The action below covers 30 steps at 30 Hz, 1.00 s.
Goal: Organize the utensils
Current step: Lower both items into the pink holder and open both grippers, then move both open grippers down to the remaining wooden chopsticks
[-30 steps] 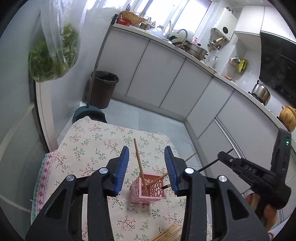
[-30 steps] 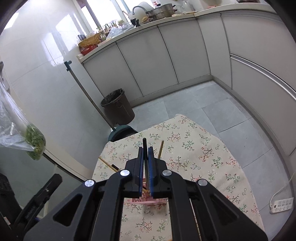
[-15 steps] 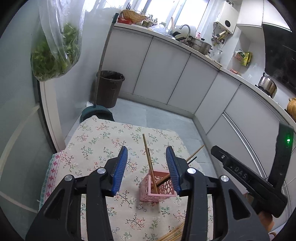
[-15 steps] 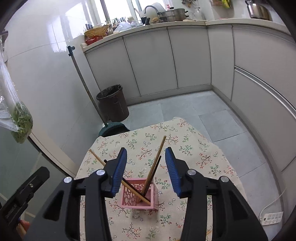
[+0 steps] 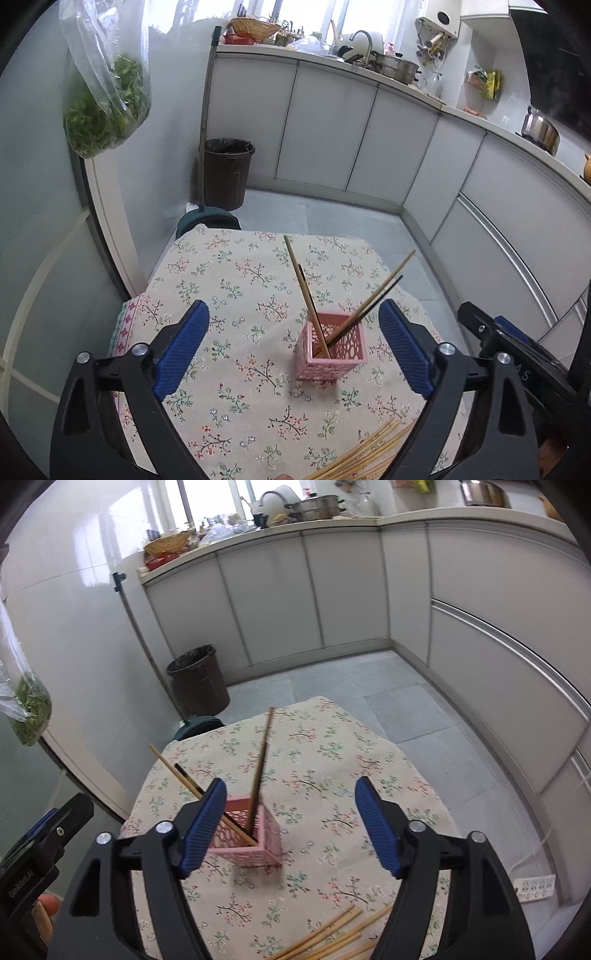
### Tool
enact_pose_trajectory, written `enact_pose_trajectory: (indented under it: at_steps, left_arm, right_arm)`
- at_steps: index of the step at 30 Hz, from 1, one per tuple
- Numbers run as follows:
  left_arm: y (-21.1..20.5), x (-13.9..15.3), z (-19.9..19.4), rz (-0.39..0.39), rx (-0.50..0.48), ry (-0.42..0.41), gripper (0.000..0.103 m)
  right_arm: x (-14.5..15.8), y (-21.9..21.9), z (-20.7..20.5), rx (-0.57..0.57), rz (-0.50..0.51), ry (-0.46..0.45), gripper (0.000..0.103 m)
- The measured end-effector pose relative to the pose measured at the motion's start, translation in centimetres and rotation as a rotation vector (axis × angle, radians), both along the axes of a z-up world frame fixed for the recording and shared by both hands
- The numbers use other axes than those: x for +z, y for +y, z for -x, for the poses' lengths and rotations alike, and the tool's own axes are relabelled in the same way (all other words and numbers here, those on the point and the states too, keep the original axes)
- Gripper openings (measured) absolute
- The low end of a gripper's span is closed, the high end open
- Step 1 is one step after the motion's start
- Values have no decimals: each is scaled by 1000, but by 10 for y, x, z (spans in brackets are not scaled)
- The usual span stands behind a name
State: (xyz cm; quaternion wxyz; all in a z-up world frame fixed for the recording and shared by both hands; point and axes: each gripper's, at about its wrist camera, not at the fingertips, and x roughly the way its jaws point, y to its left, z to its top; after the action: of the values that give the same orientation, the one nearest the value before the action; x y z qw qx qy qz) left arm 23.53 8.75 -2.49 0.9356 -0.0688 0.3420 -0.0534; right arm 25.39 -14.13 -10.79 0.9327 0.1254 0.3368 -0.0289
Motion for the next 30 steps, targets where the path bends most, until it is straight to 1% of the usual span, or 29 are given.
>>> enact_pose_trajectory:
  at_steps: [2,3,5,8,12,14,16,18,20,22,24,25,27,29,30]
  left_arm:
    - [-4,-4,2,-18,-5,11,91]
    - [-9,-6,3,-27,-12,16,92]
    - [-17,-11,6,-46,-30,25,95]
    - [-28,-17,10,-57,-61,35,96]
    - [-39,-27,16,-87,-94,56,96]
    - [-46,-36,15,-101,-126,101,96]
    - [-56,-50,13,-126,-173,157,96]
    - [-65,-64,13,-155,-216,205,96]
    - [-80,-84,11,-182,-279,285,96]
    - [-95,-103,11,-198,-330,362,96]
    - [-109,-121,11,-204,-368,439,96]
    - [-117,-131,10,-214,-387,480,96]
    - [-132,-150,9,-243,-419,540,96]
    - [-143,-168,4,-308,-404,582,96]
    - [-145,-173,1,-320,-404,594,96]
  right_arm:
    - [-3,-7,10,-35,15,1,80]
    - [-3,-9,12,-41,16,-1,85]
    - [-4,-15,24,-70,17,-13,90]
    - [-6,-25,40,-100,8,-27,96]
    - [-11,-39,60,-135,14,-23,97]
    - [-15,-50,74,-155,-1,-18,97]
    - [-23,-66,95,-199,-24,-11,97]
    - [-37,-84,114,-262,-66,15,97]
    - [-56,-106,128,-321,-144,104,97]
    - [-78,-126,138,-348,-260,203,97]
    - [-92,-137,143,-372,-332,258,97]
    - [-101,-144,144,-390,-384,292,97]
    - [-110,-150,146,-391,-444,325,97]
    - [-116,-152,149,-400,-457,347,97]
    - [-119,-154,150,-408,-467,356,97]
